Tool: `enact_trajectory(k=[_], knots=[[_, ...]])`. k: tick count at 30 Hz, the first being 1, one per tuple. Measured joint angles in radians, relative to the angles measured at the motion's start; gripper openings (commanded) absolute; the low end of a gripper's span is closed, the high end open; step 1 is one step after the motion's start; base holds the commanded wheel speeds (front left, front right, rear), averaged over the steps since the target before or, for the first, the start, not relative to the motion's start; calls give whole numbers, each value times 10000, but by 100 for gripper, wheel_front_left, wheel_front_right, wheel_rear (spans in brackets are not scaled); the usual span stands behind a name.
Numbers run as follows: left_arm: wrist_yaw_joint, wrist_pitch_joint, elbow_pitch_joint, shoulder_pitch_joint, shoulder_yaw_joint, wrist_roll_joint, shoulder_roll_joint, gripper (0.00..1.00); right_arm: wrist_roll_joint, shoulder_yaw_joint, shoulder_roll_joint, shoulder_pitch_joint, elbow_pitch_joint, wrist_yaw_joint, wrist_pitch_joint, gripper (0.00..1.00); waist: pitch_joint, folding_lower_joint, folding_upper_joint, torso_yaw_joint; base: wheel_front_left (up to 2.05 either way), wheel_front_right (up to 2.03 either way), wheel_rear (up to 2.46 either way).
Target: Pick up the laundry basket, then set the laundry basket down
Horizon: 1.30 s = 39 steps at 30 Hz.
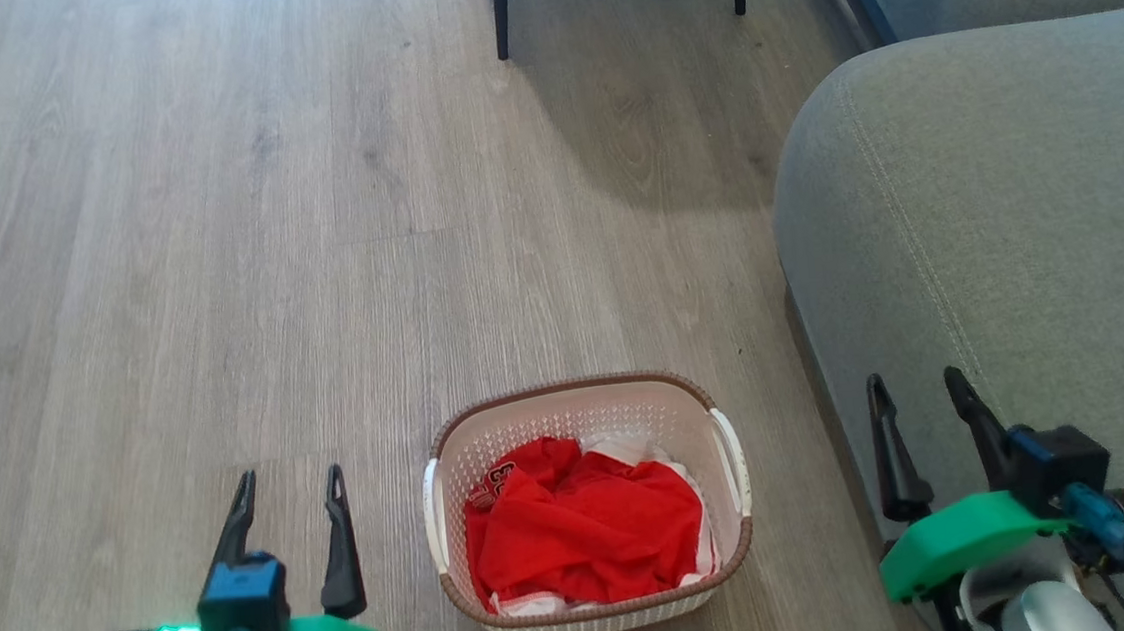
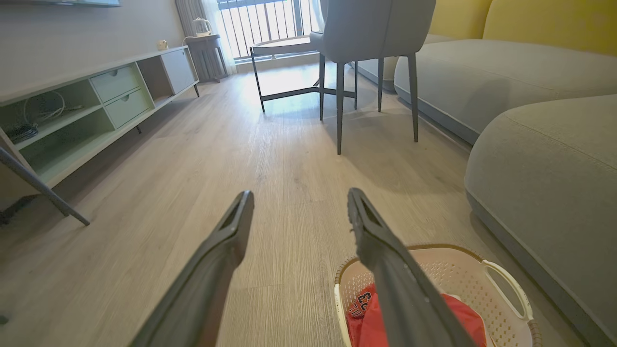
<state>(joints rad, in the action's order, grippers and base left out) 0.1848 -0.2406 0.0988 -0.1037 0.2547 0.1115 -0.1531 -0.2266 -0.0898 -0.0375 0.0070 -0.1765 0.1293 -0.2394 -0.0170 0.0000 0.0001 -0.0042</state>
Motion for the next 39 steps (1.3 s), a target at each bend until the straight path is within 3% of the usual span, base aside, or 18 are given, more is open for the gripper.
enact_trajectory(k=[5, 39], knots=[[-10, -90, -59, -25, -10, -499, 17, 100, 472, -59, -4, 3, 40, 0, -90, 100, -31, 0, 0, -10, 0, 0, 0], [-627, -119, 238, -186, -462, -656, 428, 100, 512, -59, -10, 1, -127, 0, -90, 100, 392, 0, 0, -42, 0, 0, 0]])
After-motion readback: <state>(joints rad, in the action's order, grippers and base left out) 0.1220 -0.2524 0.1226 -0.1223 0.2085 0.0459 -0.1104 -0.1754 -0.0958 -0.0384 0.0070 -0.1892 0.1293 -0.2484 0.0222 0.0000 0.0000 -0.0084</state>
